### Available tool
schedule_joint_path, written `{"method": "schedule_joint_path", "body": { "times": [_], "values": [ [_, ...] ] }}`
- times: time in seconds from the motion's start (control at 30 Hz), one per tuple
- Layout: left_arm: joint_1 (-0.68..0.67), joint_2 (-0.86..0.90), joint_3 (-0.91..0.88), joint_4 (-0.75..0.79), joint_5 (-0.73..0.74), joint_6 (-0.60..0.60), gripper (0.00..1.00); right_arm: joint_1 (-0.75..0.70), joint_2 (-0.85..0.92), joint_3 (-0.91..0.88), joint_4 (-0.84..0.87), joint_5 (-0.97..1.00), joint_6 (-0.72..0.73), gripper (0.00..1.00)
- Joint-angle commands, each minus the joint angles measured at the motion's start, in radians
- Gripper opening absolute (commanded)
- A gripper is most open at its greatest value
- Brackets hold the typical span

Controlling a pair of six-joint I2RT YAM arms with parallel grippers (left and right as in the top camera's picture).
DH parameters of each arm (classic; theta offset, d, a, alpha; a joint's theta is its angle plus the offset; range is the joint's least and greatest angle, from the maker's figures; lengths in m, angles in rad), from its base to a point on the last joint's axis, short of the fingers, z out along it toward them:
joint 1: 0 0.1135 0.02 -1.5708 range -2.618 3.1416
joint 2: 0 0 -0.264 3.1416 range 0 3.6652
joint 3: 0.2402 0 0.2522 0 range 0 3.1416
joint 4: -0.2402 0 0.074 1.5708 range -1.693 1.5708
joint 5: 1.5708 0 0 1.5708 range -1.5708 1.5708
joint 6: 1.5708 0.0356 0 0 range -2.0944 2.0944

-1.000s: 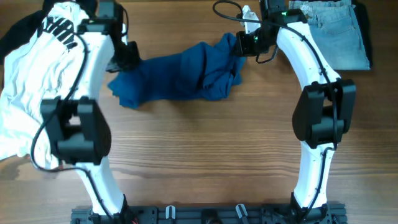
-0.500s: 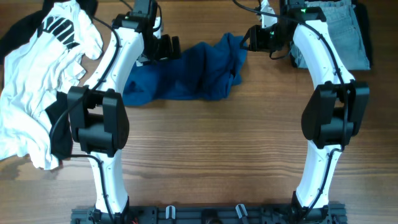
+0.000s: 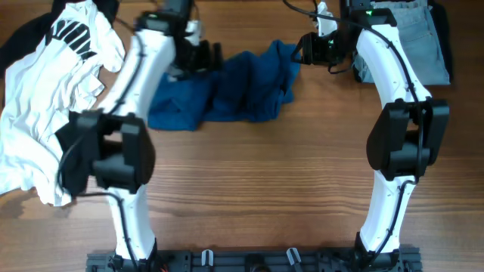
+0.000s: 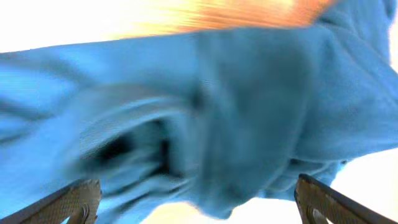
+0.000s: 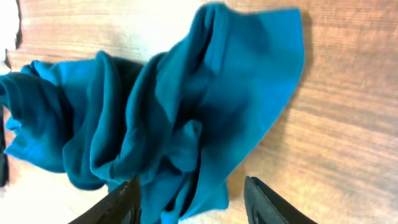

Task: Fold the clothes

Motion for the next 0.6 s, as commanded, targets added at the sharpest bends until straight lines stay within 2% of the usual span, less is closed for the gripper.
{"method": "schedule_joint_path", "body": {
  "times": [0.0, 0.13, 0.3, 0.47, 0.5, 0.53, 0.57],
  "values": [
    [0.118, -0.205, 0.064, -0.017, -0.124, -0.008, 1.00, 0.005, 0.040, 0.003, -0.034, -0.023, 0.040, 0.54],
    [0.204, -0.282, 0.064, -0.068, -0.248, -0.003, 1.00, 0.004, 0.083, -0.016, -0.073, -0.023, 0.085, 0.54],
    [0.225, -0.271, 0.060, -0.109, -0.356, -0.002, 1.00, 0.003, 0.094, -0.147, 0.086, -0.145, 0.123, 0.52],
    [0.225, -0.270, 0.060, -0.104, -0.359, -0.001, 1.00, 0.008, 0.094, -0.212, 0.136, -0.169, 0.150, 0.34],
    [0.225, -0.269, 0.060, -0.103, -0.359, -0.001, 1.00, 0.008, 0.094, -0.219, 0.147, -0.169, 0.149, 0.27],
    [0.225, -0.266, 0.060, -0.102, -0.359, -0.001, 1.00, 0.006, 0.094, -0.221, 0.159, -0.167, 0.149, 0.11],
    [0.225, -0.261, 0.060, -0.103, -0.359, -0.001, 1.00, 0.001, 0.094, -0.221, 0.177, -0.164, 0.150, 0.04]
  ]
}}
